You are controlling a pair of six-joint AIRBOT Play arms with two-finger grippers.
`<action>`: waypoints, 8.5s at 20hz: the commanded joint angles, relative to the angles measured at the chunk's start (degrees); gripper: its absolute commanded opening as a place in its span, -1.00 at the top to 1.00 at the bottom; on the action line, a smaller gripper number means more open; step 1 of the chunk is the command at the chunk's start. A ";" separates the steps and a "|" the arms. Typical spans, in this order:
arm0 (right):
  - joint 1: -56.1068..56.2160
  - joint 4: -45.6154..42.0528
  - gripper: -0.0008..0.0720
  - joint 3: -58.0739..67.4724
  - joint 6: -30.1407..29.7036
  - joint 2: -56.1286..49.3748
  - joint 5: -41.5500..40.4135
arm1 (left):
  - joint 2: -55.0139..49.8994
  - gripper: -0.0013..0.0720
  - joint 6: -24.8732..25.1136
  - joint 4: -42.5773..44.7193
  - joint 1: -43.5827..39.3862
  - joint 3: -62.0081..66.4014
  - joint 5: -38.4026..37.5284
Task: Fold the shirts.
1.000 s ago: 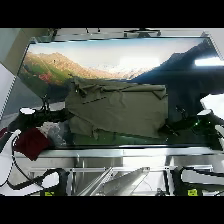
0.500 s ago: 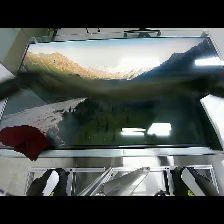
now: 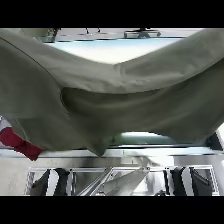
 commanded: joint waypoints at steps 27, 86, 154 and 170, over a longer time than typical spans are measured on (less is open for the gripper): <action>22.08 -32.15 0.94 1.90 7.21 -68.30 -8.90 | -73.55 0.94 -17.53 54.58 -32.59 16.74 -0.33; 19.87 -35.21 -0.07 -36.44 6.05 -47.41 1.70 | -15.82 0.22 -21.66 33.73 -39.50 -77.57 27.82; 18.80 -26.40 0.93 2.54 -2.73 -69.24 1.81 | -64.52 0.47 -26.93 61.22 -59.25 15.10 13.62; 19.65 -21.16 0.93 12.61 8.13 -53.05 16.74 | -80.39 0.93 -28.68 38.62 -70.27 25.27 21.53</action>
